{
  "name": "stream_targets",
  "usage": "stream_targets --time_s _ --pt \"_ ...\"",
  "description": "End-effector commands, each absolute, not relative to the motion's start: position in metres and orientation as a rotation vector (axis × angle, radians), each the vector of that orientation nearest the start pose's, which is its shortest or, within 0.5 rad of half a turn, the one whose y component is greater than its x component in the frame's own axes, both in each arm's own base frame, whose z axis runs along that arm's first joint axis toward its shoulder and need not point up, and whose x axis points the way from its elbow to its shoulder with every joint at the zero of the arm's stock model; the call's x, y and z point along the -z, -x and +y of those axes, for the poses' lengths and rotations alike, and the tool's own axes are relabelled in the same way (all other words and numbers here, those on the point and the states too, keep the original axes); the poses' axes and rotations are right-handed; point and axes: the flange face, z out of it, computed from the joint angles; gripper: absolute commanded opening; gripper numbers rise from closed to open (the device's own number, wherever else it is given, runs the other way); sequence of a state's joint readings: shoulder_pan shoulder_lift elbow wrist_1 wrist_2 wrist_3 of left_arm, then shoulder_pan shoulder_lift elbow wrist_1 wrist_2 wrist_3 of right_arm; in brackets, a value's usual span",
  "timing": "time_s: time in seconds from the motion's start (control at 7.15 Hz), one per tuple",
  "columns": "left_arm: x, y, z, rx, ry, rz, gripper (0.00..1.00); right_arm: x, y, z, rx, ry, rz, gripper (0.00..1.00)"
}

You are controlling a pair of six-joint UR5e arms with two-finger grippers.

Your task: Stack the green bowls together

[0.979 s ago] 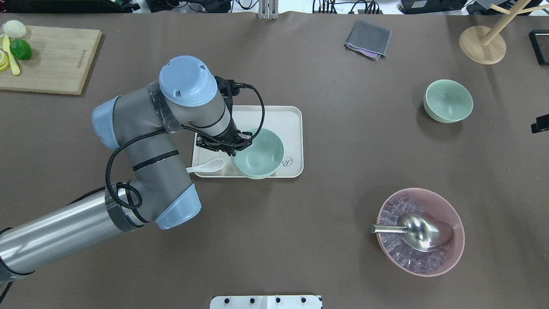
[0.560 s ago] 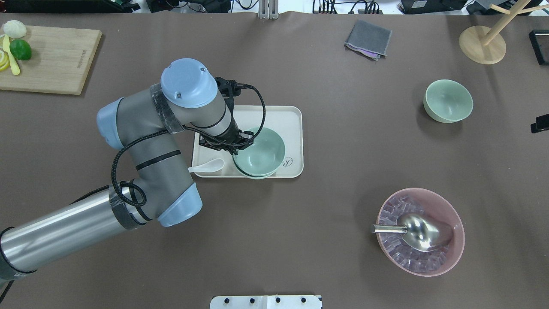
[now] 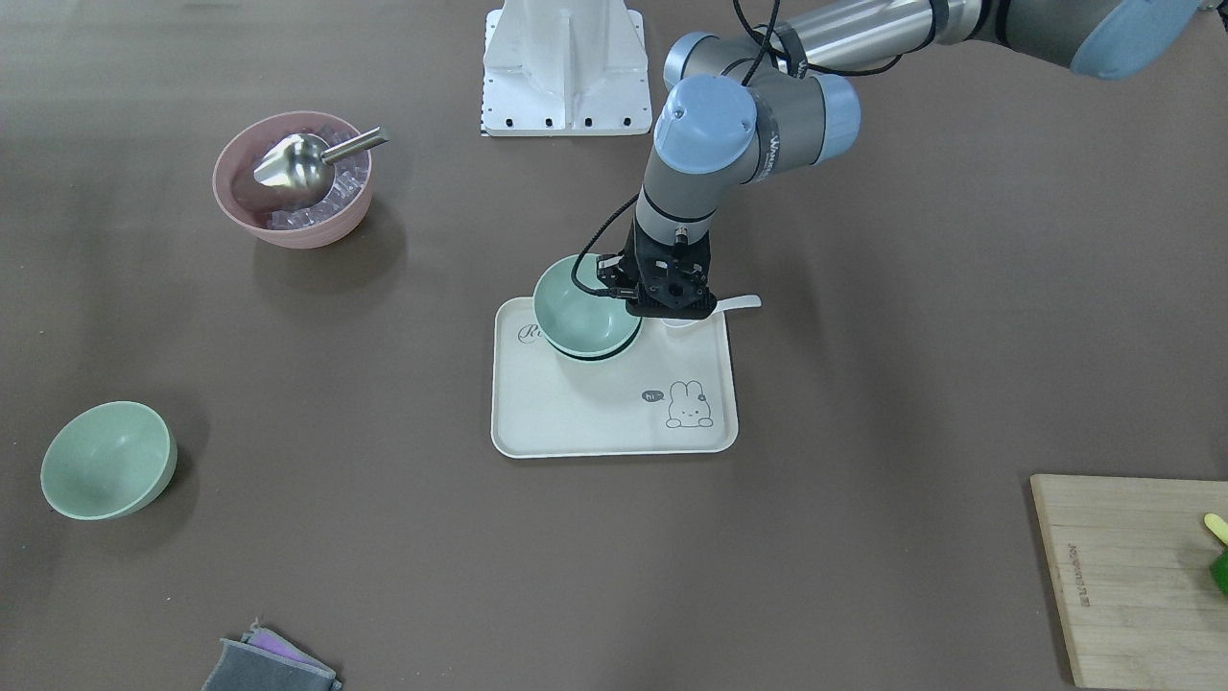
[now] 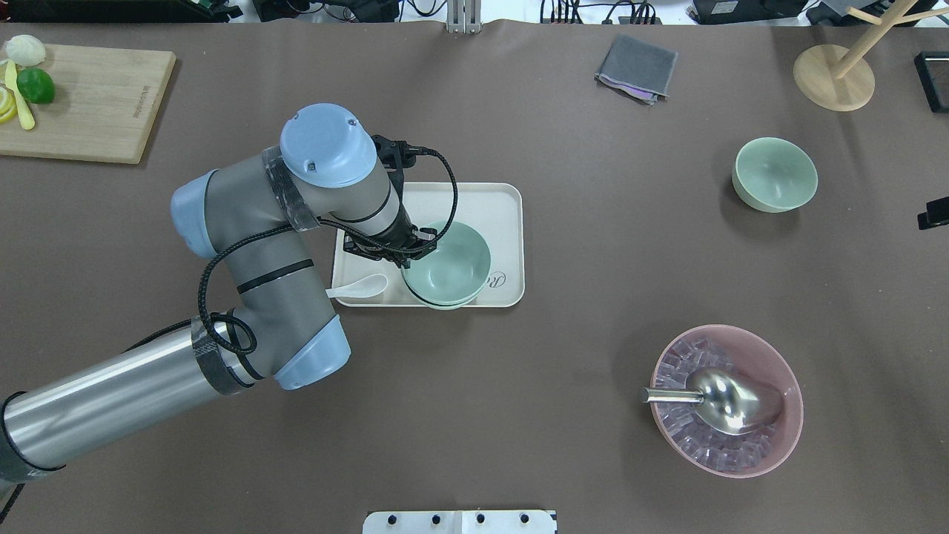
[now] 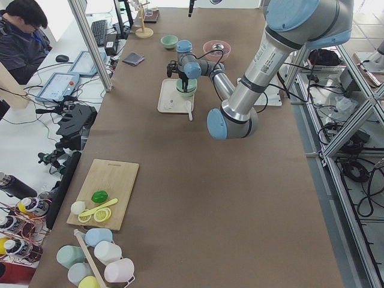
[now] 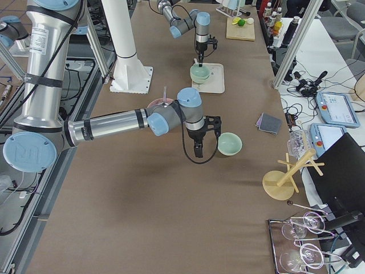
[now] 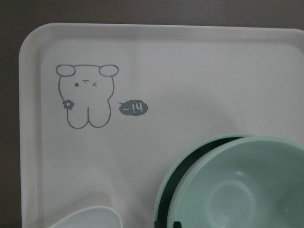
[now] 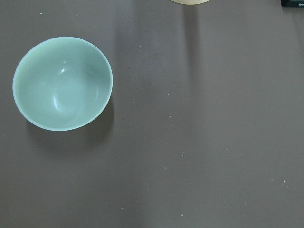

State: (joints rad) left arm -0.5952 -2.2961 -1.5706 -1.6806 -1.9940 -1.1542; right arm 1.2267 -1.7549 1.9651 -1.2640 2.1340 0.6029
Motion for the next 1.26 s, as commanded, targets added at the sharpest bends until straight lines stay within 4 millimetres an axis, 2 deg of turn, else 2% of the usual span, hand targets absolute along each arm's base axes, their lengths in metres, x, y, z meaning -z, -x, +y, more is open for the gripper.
stream_targets --time_s 0.0,0.42,0.84,0.98,1.12 --pt "-0.2099 -0.5368 -0.475 -0.01 -0.048 0.908 0.0 -0.5217 0.0707 -0.4356 -0.101 -0.198 -0.719 0.99" --pt "-0.2181 -0.5448 -0.4805 -0.015 -0.066 0.94 0.0 -0.5224 0.0708 -0.4357 -0.102 -0.197 -0.719 0.99" --pt "-0.2164 -0.5442 -0.48 -0.024 -0.073 0.945 0.0 -0.5217 0.0707 -0.4356 -0.103 -0.198 -0.719 0.99" --pt "-0.2166 -0.5442 -0.4799 -0.024 -0.071 0.944 0.05 -0.5217 0.0707 -0.4356 -0.101 -0.198 -0.719 0.99" --pt "-0.215 -0.5436 -0.4793 -0.024 -0.072 0.948 0.25 -0.5224 0.0708 -0.4357 -0.102 -0.197 -0.719 0.99"
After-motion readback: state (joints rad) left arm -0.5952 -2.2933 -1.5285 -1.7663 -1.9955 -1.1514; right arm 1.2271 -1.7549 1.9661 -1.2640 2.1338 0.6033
